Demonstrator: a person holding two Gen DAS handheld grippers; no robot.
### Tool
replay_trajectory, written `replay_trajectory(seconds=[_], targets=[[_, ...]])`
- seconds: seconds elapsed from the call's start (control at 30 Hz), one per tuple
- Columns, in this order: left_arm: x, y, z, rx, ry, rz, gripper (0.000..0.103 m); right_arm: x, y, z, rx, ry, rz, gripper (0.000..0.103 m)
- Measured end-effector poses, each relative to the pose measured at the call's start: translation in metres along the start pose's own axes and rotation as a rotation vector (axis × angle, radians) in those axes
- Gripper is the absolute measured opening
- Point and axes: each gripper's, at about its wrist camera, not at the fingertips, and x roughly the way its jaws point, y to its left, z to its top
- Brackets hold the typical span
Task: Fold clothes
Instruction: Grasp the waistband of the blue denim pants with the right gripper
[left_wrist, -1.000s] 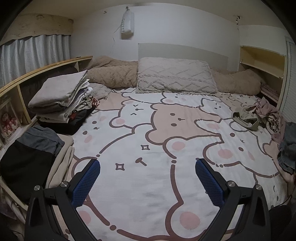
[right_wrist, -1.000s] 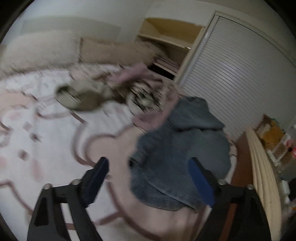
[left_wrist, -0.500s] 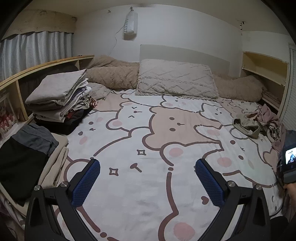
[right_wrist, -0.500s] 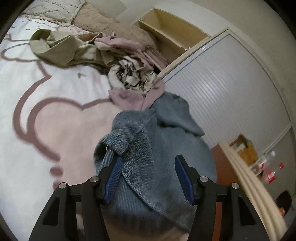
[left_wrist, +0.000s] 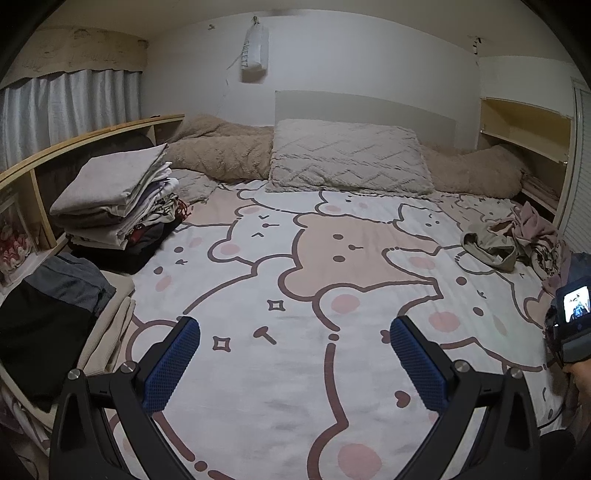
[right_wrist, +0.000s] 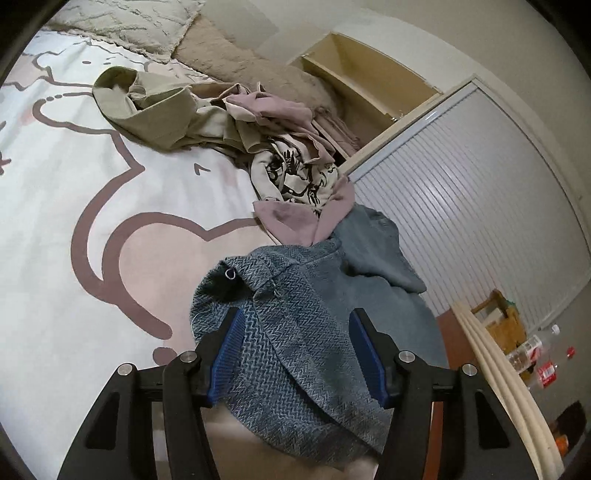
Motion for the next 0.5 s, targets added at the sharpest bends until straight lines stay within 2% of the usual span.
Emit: replay_trajectory(seconds=[0.17, 0.27, 0.3, 0.33, 0.4, 0.47, 0.5], targets=[[0.001, 0.001, -0.001, -0.001, 0.004, 0.0, 0.103, 0.01, 0.002, 0.013, 0.006, -0.001, -0.015, 0.06], [0.002, 0.003, -0.002, -0.012, 0.01, 0.002, 0.103, 0.028, 0.006, 0.023, -0.019, 0.02, 0.004, 0.059], [0.002, 0.004, -0.002, -0.015, 0.011, 0.001, 0.103, 0.034, 0.007, 0.026, -0.026, 0.03, 0.013, 0.053], [0.001, 0.005, -0.003, -0.017, 0.011, -0.001, 0.103, 0.04, 0.003, 0.026, -0.006, 0.057, 0.043, 0.043], [0.001, 0.007, -0.003, -0.023, 0.013, -0.004, 0.103, 0.049, -0.009, 0.024, 0.061, 0.101, 0.095, 0.038], [0.001, 0.01, -0.003, -0.028, 0.015, -0.007, 0.103, 0.055, -0.024, 0.018, 0.14, 0.123, 0.132, 0.025], [0.001, 0.011, -0.003, -0.031, 0.015, -0.009, 0.103, 0.059, -0.03, 0.015, 0.178, 0.139, 0.16, 0.013]])
